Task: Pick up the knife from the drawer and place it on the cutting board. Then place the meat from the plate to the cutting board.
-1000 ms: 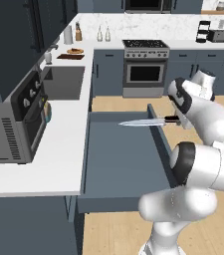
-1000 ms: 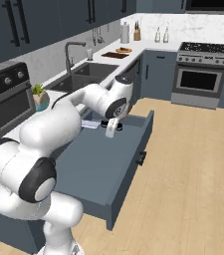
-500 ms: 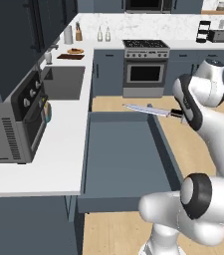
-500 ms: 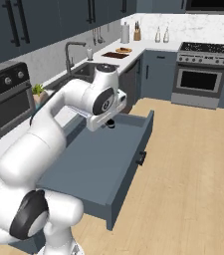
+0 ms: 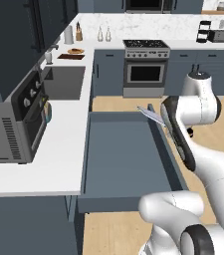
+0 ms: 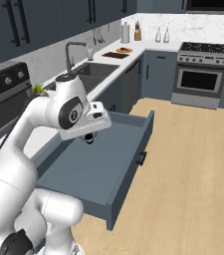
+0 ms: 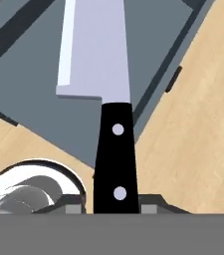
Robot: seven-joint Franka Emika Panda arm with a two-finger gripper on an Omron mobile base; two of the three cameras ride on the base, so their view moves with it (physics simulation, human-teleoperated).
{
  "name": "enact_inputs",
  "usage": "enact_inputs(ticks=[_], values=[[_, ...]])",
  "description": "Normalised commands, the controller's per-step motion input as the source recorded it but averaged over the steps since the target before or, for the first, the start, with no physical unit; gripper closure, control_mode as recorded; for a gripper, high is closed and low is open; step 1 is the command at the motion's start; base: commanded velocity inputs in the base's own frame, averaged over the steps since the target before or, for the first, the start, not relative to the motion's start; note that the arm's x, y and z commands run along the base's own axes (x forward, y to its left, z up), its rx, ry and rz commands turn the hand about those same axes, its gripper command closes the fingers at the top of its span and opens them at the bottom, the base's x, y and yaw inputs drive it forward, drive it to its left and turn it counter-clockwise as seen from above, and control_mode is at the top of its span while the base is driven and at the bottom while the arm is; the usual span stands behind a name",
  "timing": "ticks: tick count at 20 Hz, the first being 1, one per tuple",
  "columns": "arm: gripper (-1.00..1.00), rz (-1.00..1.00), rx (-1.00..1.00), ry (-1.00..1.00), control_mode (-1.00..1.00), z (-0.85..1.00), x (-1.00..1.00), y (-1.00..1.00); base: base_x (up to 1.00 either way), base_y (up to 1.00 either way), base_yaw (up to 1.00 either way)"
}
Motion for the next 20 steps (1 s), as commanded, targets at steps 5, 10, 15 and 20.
enact_inputs(ticks=[5,10,15,20], values=[[1.0,-0.57,0.03,0.12,-1.0,0.0,-0.47,0.06,0.0,0.0,0.0],[1.0,-0.36,0.1,0.02,-1.0,-0.18,-0.49,0.0,0.0,0.0,0.0],[1.0,-0.08,0.14,-0.01,-1.0,-0.4,-0.47,-0.01,0.0,0.0,0.0],[1.0,0.0,0.0,-0.03,-1.0,0.0,-0.14,0.0,0.0,0.0,0.0]])
